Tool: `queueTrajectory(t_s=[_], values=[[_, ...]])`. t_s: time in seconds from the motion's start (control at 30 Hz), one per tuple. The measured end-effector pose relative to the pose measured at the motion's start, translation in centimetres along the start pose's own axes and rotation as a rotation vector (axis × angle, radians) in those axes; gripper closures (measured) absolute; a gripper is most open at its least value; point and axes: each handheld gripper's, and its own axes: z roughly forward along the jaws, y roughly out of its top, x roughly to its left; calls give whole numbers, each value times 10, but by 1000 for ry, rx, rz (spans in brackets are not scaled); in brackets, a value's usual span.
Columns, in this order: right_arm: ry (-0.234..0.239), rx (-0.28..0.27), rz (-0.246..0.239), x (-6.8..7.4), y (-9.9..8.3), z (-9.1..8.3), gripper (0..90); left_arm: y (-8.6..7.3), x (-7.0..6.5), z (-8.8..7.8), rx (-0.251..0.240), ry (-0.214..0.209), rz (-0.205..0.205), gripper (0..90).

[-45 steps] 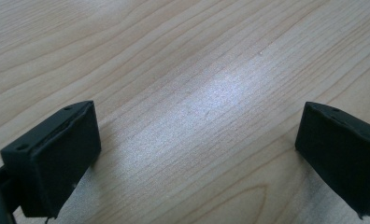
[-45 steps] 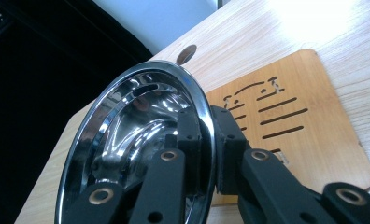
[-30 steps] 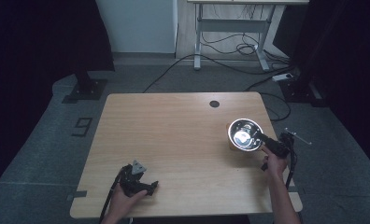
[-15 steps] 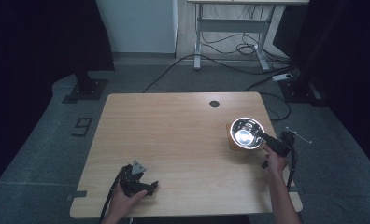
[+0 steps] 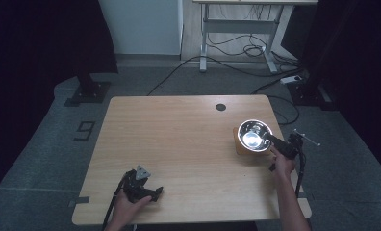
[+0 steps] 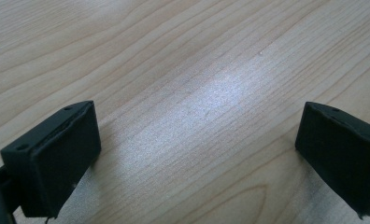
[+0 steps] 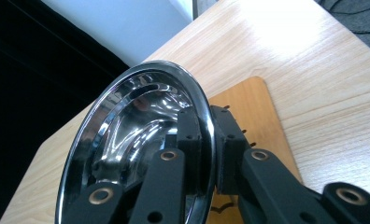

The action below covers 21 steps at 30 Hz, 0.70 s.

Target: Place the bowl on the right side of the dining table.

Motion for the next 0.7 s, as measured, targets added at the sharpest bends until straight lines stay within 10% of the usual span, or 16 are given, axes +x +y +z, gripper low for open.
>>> queueTrajectory(t_s=[0.7], values=[[-47,-3,18,-17,-2,13,830,0,0,0,0,0,0,0]])
